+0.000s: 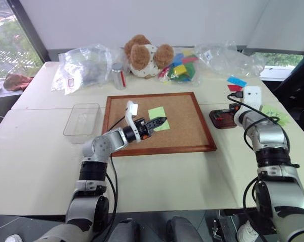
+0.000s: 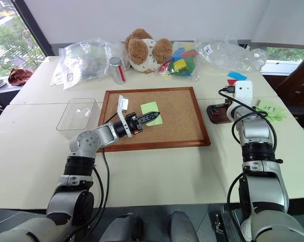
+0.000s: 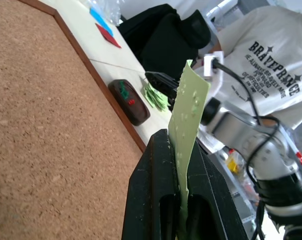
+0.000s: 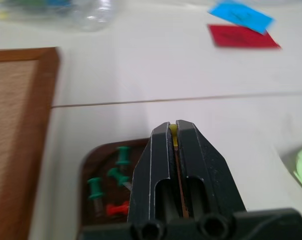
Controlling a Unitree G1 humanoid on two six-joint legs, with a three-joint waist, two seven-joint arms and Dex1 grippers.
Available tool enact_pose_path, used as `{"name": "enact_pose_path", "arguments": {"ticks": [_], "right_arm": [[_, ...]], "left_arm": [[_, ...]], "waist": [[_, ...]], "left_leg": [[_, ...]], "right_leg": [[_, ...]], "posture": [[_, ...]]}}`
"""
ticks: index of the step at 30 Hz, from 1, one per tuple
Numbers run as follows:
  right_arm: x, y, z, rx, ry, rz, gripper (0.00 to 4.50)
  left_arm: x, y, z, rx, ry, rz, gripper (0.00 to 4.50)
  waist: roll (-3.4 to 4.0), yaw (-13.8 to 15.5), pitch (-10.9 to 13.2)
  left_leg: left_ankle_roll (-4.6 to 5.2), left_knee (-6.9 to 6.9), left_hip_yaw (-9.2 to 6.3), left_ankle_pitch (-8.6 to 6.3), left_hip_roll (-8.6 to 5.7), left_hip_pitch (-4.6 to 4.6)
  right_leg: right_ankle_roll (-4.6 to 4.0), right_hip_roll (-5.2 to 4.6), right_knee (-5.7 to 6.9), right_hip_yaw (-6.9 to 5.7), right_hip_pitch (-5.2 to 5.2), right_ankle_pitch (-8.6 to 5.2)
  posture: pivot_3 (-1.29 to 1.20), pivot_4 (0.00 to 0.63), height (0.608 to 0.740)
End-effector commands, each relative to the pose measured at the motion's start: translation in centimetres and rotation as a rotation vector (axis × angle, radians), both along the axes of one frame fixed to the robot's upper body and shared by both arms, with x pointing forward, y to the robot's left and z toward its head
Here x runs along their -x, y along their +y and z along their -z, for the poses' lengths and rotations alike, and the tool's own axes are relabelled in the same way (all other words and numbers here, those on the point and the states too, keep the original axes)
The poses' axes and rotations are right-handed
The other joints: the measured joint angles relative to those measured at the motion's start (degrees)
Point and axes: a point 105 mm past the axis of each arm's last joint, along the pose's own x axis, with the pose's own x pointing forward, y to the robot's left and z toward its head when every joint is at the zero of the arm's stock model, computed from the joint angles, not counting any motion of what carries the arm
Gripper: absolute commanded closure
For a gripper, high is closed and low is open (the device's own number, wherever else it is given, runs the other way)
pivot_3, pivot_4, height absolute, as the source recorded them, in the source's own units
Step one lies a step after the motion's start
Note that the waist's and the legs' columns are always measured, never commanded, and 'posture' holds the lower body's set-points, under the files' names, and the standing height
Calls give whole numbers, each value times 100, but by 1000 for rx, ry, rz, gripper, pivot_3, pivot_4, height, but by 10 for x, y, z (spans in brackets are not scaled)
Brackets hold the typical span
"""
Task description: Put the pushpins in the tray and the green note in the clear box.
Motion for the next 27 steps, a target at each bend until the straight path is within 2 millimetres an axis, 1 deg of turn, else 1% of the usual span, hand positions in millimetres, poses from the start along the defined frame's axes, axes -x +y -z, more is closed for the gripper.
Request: {"name": "enact_pose_path", "arguments": {"ticks": [1,3,10,12,13,16,20,21,27], "right_arm": [[-5,3,-6,-74,-39,-34,4500],[-5,7,-1,-97,-25,-62,4500],[-1,10,10,-132,10,-83,4500],[0,13,11,-139,17,-99,3914],[1,14,12,-139,22,-102,3710],[2,17,12,-151,22,-118,2275],[4,18,-3,-147,-19,-116,197],[5,19,-6,-152,-26,-117,51],[14,26,-28,-153,-72,-152,51]], "left_arm": [[2,2,-13,10,-53,-13,4474],[2,4,-13,8,-54,-20,4474],[2,5,-12,1,-55,-25,4474],[2,5,-11,-2,-55,-28,4500],[2,5,-11,-4,-55,-28,4500],[1,6,-10,-7,-53,-31,4500],[1,7,-11,-10,-52,-34,4500],[1,8,-11,-10,-52,-36,4500],[0,8,-11,-11,-51,-40,4500]], "waist": [[0,7,0],[0,7,0],[0,11,0],[0,12,0],[0,15,0],[0,15,0],[1,11,0],[1,7,0],[1,22,0]], "left_leg": [[0,2,0,0,0,0],[0,4,0,0,0,1],[0,4,0,0,0,2],[0,4,0,0,0,2],[0,4,-1,0,0,3],[0,4,-1,0,0,3],[0,5,-1,0,0,3],[-1,5,-1,1,0,3],[-1,5,-1,1,0,3]], "right_leg": [[0,0,1,0,2,0],[0,0,2,0,4,0],[0,0,4,0,5,0],[0,0,4,0,6,0],[0,0,4,0,6,0],[0,0,4,0,5,0],[0,0,5,1,5,0],[0,0,5,1,5,0],[0,0,7,1,4,0]], "posture": [[0,150,740],[0,150,740],[0,150,740],[0,150,740],[0,150,740],[0,150,740],[0,150,740],[0,150,740],[0,150,740]]}}
